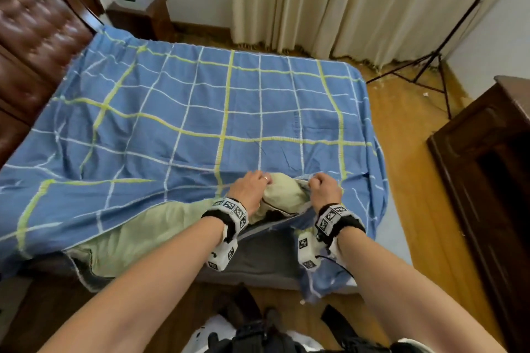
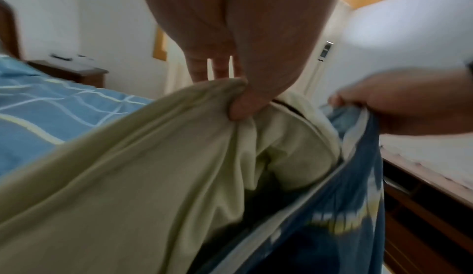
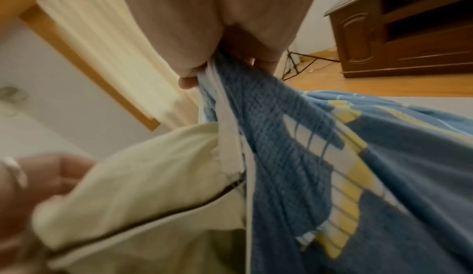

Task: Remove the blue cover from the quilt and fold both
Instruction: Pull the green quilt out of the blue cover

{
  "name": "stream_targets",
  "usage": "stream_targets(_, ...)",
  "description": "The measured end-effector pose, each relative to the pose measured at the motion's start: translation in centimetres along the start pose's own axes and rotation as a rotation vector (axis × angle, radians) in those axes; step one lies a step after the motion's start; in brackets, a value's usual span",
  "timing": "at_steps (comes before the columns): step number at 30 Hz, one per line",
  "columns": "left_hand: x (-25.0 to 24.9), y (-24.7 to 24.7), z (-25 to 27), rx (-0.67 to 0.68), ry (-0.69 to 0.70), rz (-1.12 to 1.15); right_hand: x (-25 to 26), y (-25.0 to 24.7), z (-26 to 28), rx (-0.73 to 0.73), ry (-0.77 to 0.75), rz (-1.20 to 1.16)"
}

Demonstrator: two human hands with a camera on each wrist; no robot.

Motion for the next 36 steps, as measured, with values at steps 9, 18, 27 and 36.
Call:
stream_targets(9,-5.9,-4.3,-4.1,-0.072,0.407,-0.302,6.4,-5.6,-0.5,-0.046,-0.171,-0.150)
stream_targets(18,-6.8,-11.0,-7.1,-0.308,0.079,0.002,1.5,-7.7,-1.0,0.041,-0.230,0.055)
stream_targets(27,-7.0,-10.9,-5.1,-0.438,-0.250,0.241,-8.1,-6.6,-4.8,0.225,0.128,0.250)
stream_targets(36,-5.3,-9.1,-1.8,-0.495,-0.517,0.393,-3.8,-5.7,-2.3,0.373,-0.071,0.171)
Point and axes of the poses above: each hand's wrist, its own z-axis away from the middle knuckle, its own y-axis out of the palm, x = y × z, the point moved 5 cm from there along -z, towards the middle knuckle, and after that the axes turned 7 degrees about y, right-handed, at the moved point
